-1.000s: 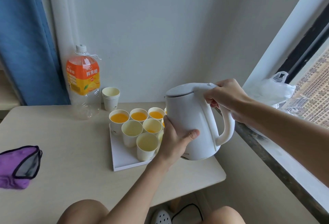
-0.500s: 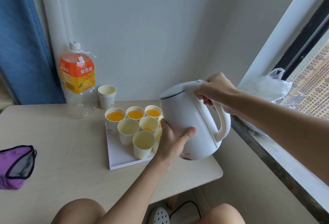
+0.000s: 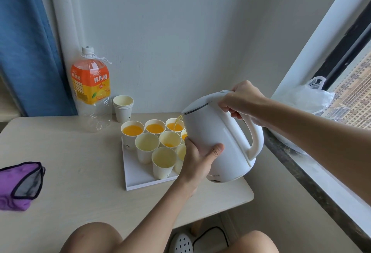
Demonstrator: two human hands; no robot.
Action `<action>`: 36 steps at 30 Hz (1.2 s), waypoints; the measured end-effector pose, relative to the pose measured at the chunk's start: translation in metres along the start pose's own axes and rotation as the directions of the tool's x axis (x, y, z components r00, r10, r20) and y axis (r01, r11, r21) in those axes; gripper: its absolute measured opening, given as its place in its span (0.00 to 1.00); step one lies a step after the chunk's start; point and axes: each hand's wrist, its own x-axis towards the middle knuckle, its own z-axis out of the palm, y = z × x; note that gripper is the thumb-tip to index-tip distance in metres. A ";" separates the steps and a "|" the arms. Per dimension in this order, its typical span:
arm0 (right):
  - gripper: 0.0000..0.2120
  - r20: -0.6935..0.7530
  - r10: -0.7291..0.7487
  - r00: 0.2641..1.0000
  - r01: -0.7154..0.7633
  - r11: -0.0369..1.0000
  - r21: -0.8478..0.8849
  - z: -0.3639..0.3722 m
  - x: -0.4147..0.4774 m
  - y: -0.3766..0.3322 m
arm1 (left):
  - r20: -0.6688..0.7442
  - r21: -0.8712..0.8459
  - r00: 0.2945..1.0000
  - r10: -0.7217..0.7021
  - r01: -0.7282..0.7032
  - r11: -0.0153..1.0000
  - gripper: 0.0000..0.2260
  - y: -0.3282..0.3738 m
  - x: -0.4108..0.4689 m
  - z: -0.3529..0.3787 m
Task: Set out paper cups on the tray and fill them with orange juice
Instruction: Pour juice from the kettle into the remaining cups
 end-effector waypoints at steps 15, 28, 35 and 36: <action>0.02 0.004 0.009 1.000 -0.009 1.000 -0.028 -0.001 -0.002 -0.001 | 0.010 -0.019 1.000 0.001 -0.001 1.000 0.35 -0.001 -0.001 0.002; 0.03 0.004 0.020 1.000 -0.020 0.999 -0.040 -0.005 -0.003 0.002 | 0.026 -0.011 1.000 -0.001 0.001 1.000 0.31 0.000 -0.003 0.007; 0.03 0.011 0.032 0.999 -0.031 0.998 -0.061 -0.008 -0.006 0.004 | 0.036 -0.032 0.999 0.001 0.001 0.999 0.32 -0.004 -0.004 0.010; 0.03 0.009 0.034 0.999 -0.033 0.998 -0.062 -0.008 -0.007 0.004 | 0.038 -0.037 0.999 -0.002 0.003 0.999 0.33 -0.004 -0.004 0.010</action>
